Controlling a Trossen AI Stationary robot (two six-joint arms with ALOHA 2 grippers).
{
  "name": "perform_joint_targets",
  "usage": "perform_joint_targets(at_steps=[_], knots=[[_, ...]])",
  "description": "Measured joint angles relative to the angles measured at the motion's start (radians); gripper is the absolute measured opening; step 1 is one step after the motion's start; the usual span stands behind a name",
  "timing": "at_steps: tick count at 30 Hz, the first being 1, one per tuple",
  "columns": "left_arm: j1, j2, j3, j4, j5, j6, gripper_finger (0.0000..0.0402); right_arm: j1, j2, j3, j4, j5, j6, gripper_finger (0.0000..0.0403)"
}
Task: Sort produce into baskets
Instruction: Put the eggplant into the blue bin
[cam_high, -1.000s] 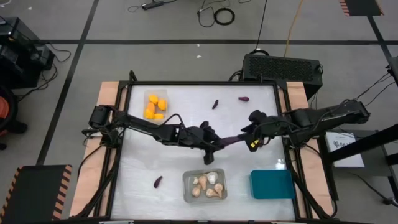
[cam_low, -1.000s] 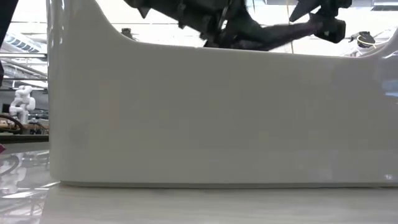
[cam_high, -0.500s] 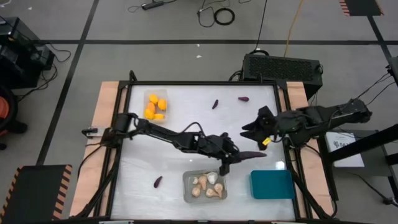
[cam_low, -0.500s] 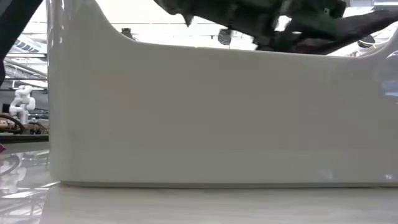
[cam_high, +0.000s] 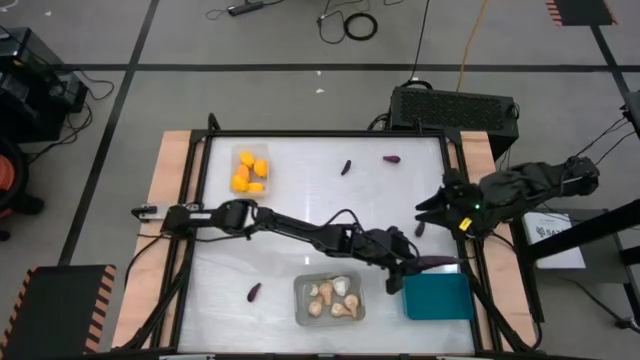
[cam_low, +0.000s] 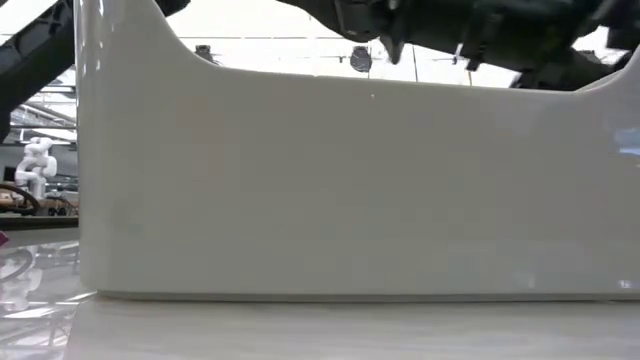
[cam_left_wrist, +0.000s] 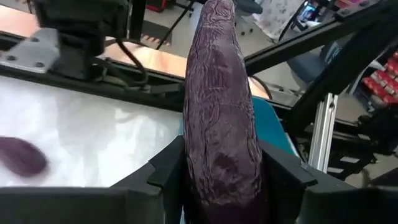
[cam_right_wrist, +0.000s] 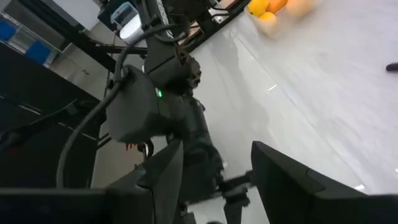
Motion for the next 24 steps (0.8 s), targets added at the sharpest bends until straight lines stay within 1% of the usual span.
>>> perform_joint_targets(at_steps=[2, 4, 9, 11, 13, 18, 22, 24], knots=[[-0.009, 0.031, 0.058, -0.018, 0.002, -0.029, 0.0162, 0.0, -0.008, 0.0, 0.0, 0.001, -0.014, 0.0183], [-0.019, 0.039, 0.082, -0.031, 0.02, -0.079, 0.0162, 0.0, -0.009, 0.0, 0.003, 0.008, -0.01, 0.0183], [-0.047, 0.041, 0.087, -0.048, 0.069, -0.106, 0.0162, 0.0, 0.014, 0.0, 0.075, 0.016, -0.002, 0.0183], [-0.065, 0.042, 0.087, -0.053, 0.069, -0.132, 0.0162, 0.0, 0.036, 0.0, 0.11, 0.033, 0.005, 0.0183], [-0.09, 0.042, 0.087, -0.046, 0.025, -0.131, 0.0162, 0.0, 0.058, 0.0, 0.142, 0.038, 0.011, 0.0183], [-0.14, 0.042, 0.086, 0.002, -0.128, -0.054, 0.0162, 0.0, 0.098, 0.0, 0.159, 0.036, 0.035, 0.0183], [-0.151, 0.043, 0.086, 0.063, -0.215, -0.074, 0.0162, 0.0, 0.122, 0.0, 0.173, 0.032, 0.046, 0.0183], [-0.15, 0.056, 0.087, 0.103, -0.236, -0.077, 0.0162, 0.0, 0.124, 0.0, 0.186, 0.031, 0.045, 0.0183]])
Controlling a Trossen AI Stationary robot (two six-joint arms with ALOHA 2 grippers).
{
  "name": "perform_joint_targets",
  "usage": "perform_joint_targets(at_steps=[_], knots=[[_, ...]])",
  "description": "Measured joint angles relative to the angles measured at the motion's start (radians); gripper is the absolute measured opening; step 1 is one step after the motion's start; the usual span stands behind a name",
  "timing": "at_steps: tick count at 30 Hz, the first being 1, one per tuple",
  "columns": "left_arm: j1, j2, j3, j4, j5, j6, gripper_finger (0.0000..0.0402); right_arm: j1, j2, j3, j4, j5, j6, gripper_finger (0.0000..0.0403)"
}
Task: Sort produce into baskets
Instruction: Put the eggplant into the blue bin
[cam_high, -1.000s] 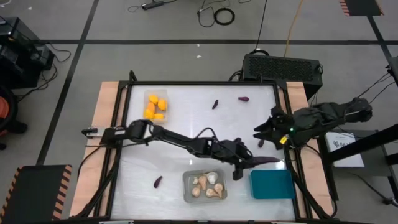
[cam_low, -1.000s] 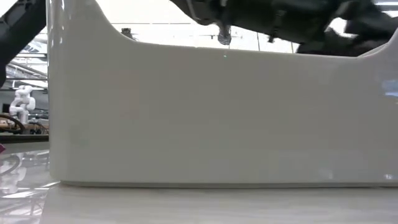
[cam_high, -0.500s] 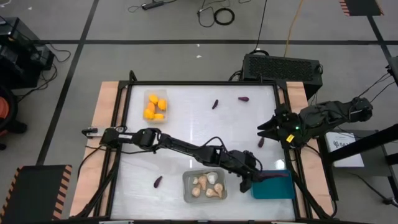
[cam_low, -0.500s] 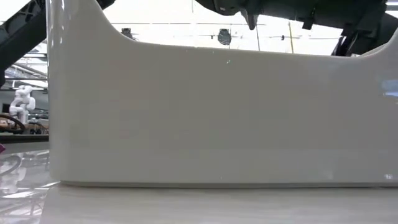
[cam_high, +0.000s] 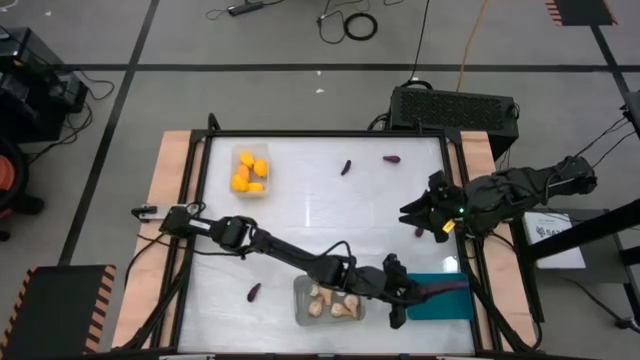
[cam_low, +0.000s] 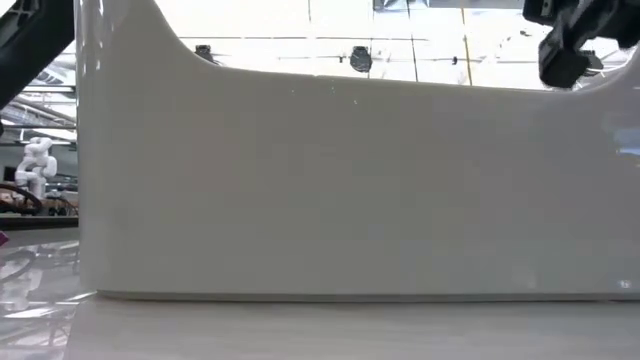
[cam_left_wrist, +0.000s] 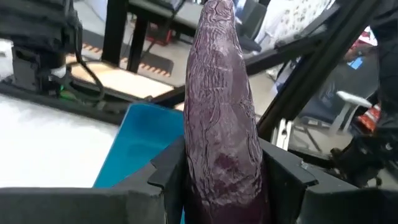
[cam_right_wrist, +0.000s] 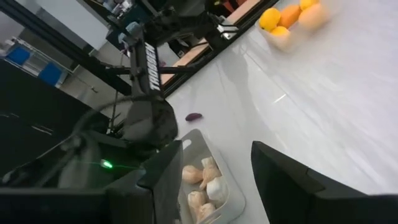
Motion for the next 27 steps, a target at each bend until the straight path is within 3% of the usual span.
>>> perform_joint_targets(at_steps=[4, 7, 9, 13, 21, 27], knots=[[0.0, 0.035, 0.02, 0.027, 0.005, 0.0, 0.0162, 0.0, -0.005, 0.0, 0.01, -0.027, -0.036, 0.0183], [0.007, 0.104, 0.113, 0.032, 0.01, -0.029, 0.0162, 0.0, -0.019, 0.0, 0.009, -0.051, -0.075, 0.0183], [0.014, 0.126, 0.095, 0.118, 0.023, -0.065, 0.0162, 0.0, -0.026, 0.0, 0.004, -0.056, -0.096, 0.0183], [0.033, 0.147, 0.112, 0.066, 0.027, -0.123, 0.0162, 0.0, -0.042, 0.0, 0.001, -0.058, -0.133, 0.0183], [0.048, 0.147, 0.113, 0.018, 0.068, -0.098, 0.0163, 0.0, -0.056, 0.0, 0.0, -0.058, -0.185, 0.0183], [0.056, 0.147, 0.113, -0.015, 0.121, -0.097, 0.0201, 0.0, -0.057, 0.0, -0.007, -0.057, -0.21, 0.0183]])
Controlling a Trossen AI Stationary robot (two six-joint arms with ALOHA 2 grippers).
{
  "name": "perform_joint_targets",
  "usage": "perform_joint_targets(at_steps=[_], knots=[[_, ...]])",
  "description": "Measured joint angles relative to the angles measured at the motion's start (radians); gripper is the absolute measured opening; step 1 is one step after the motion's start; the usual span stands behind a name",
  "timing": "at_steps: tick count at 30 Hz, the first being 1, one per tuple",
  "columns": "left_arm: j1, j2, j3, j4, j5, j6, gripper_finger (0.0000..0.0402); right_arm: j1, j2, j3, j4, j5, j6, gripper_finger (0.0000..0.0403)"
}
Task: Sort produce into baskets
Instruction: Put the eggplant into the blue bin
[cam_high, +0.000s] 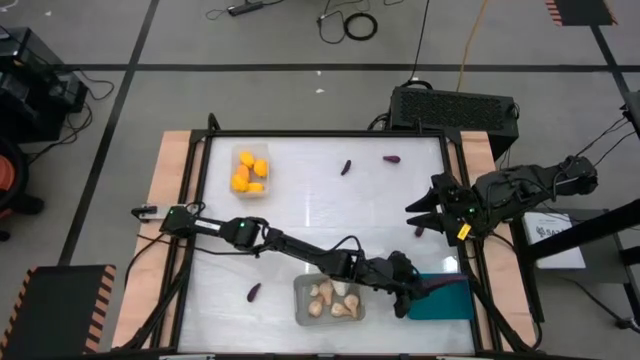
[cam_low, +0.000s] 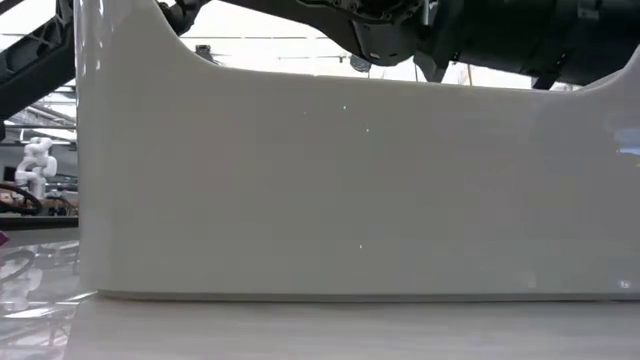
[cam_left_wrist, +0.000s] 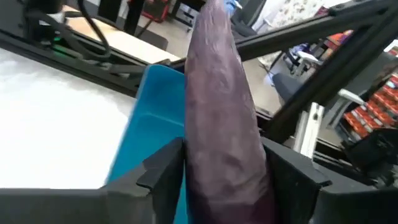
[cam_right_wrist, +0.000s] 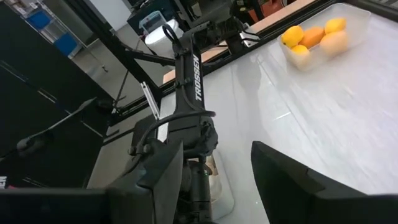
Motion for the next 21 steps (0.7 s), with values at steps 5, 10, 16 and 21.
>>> perform_joint_targets(at_steps=[5, 10, 16, 21], knots=[[-0.002, 0.0, 0.0, 0.004, 0.006, 0.001, 0.0236, 0.0, 0.0, 0.0, -0.033, 0.0, 0.001, 0.0183], [0.008, -0.01, 0.0, -0.03, 0.006, 0.06, 0.0244, 0.0, 0.0, 0.0, -0.061, 0.0, 0.013, 0.0183], [0.028, -0.116, -0.001, -0.22, 0.006, 0.209, 0.0244, 0.0, -0.002, 0.0, -0.06, -0.022, 0.019, 0.0183], [0.043, -0.232, 0.001, -0.596, 0.006, 0.255, 0.0244, 0.0, -0.005, 0.0, -0.07, -0.036, 0.006, 0.0183]])
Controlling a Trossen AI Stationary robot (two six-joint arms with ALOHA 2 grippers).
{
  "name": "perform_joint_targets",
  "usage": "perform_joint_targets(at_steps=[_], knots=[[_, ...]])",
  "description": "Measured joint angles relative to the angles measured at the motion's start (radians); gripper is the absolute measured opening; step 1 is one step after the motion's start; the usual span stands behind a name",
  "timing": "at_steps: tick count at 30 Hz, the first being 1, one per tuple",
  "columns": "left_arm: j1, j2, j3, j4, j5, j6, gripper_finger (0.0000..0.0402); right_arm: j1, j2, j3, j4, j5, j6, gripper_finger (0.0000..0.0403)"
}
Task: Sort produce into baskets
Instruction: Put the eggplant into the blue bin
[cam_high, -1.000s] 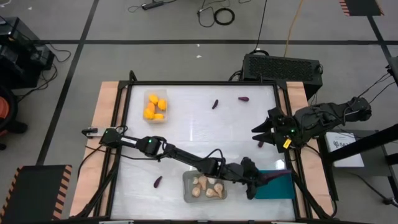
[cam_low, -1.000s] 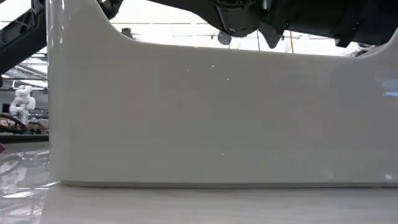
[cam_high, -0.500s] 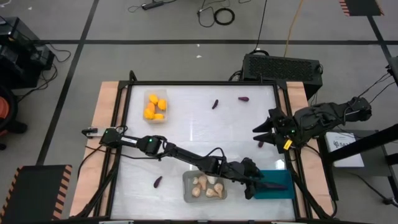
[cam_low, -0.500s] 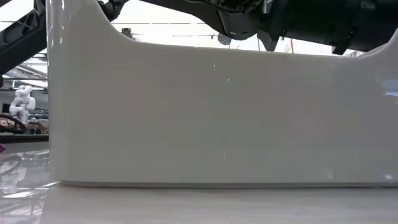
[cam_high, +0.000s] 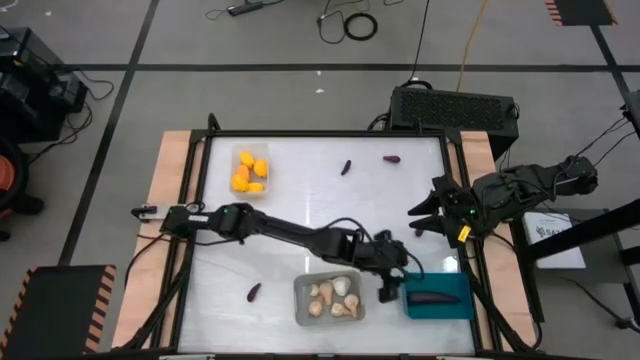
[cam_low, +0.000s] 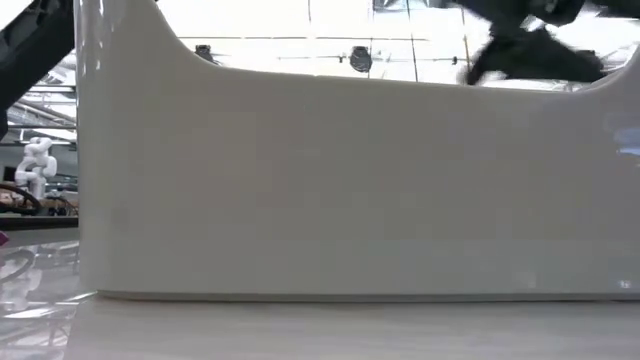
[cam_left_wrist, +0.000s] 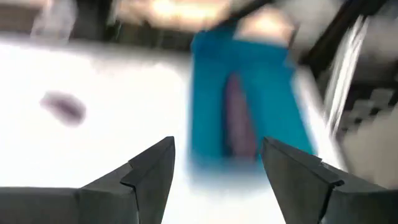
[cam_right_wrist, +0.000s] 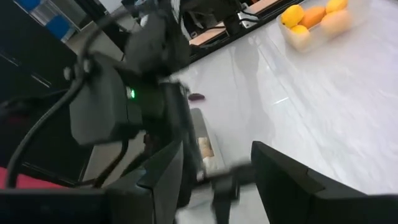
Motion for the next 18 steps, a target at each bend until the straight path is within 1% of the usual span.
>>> perform_joint_targets(at_steps=[5, 10, 15, 18], knots=[[0.01, -0.127, -0.002, -0.382, 0.0, -0.01, 0.0245, 0.0, -0.003, 0.0, -0.024, -0.016, -0.007, 0.0183], [0.005, -0.223, -0.001, -0.711, 0.0, -0.03, 0.0244, 0.0, -0.003, 0.0, -0.036, -0.017, -0.04, 0.0183], [-0.031, -0.289, -0.001, -0.977, 0.001, -0.151, 0.0244, 0.0, -0.003, 0.0, -0.039, -0.016, -0.068, 0.0183], [-0.067, -0.301, -0.001, -1.085, 0.001, -0.218, 0.0245, 0.0, -0.001, 0.0, -0.04, -0.016, -0.078, 0.0183]])
